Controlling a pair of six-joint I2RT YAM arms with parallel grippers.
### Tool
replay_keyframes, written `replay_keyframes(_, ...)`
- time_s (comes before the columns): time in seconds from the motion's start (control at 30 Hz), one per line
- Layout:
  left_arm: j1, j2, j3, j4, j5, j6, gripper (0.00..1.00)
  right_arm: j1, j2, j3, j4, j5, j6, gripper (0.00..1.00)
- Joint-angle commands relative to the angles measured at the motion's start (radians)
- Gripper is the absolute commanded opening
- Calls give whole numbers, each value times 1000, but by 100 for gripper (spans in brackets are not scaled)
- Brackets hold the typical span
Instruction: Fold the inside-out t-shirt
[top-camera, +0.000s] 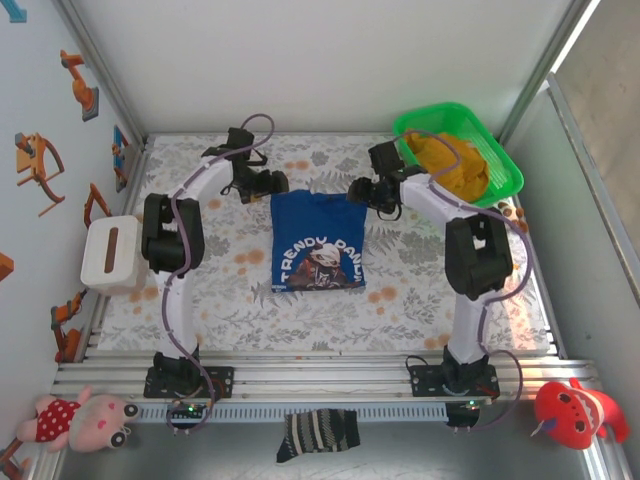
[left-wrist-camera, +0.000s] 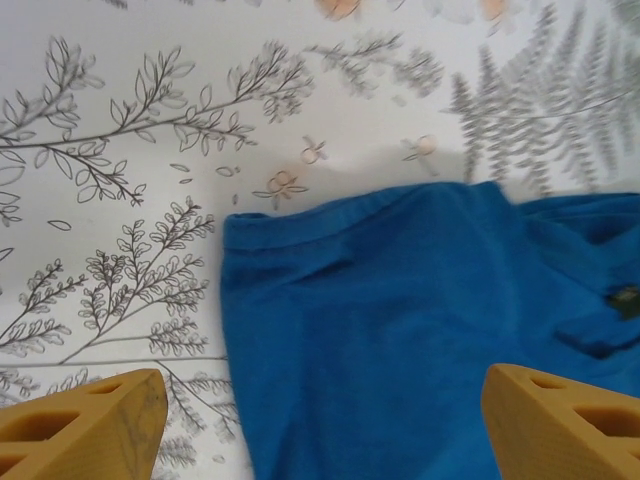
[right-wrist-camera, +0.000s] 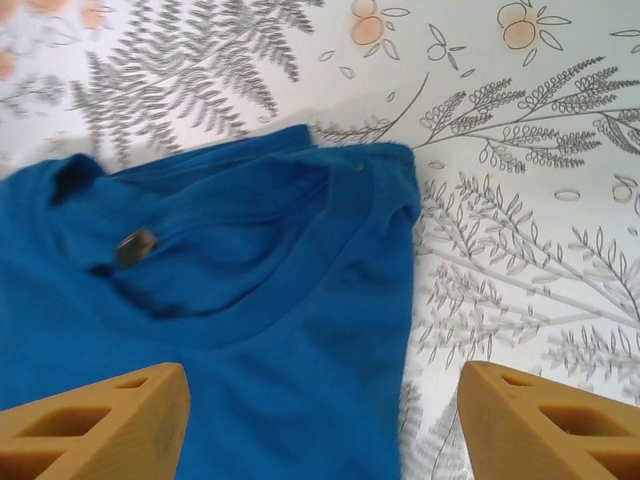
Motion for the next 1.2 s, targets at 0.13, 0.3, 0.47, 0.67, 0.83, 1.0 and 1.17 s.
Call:
replay_keyframes(0.13, -16, 75, 88, -79, 16, 63, 82, 2, 152, 131, -32, -35, -46, 70)
replay_keyframes(0.3, -35, 112, 103, -87, 34, 68, 83, 2, 235, 154, 4, -99, -26, 70)
replay_keyframes(0.47, -67, 132, 97, -86, 71, 81, 81, 16, 261, 142, 72, -211, -13, 64)
replay_keyframes(0.67, -88, 89, 16, -16, 126, 62, 66, 24, 243, 110, 112, -237, -18, 40)
replay_keyframes(0.83, -84, 89, -37, 51, 154, 16, 51, 18, 266, 105, 116, -221, 0, 15)
replay_keyframes(1.0, -43, 97, -105, 199, 255, -83, 8, 4, 247, 52, 195, -281, 37, 0)
replay_keyframes(1.17, 19, -50, -301, 475, 326, -227, 0, -26, 107, -84, 322, -333, 94, 0)
